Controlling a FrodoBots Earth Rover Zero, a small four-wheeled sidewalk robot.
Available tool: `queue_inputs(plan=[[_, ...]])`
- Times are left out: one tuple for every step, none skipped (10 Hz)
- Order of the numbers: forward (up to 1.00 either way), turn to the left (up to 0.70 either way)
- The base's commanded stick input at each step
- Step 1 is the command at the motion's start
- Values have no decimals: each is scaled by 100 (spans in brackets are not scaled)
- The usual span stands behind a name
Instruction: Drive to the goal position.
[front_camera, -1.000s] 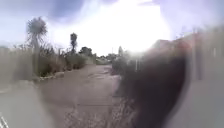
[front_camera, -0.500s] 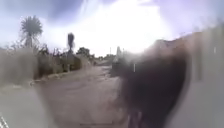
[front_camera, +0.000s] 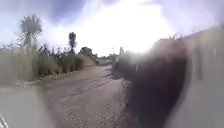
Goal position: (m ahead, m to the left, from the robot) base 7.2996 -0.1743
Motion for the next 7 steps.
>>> queue_inputs(plan=[[85,27],[85,15],[85,4],[85,0],[85,0],[85,0],[85,0]])
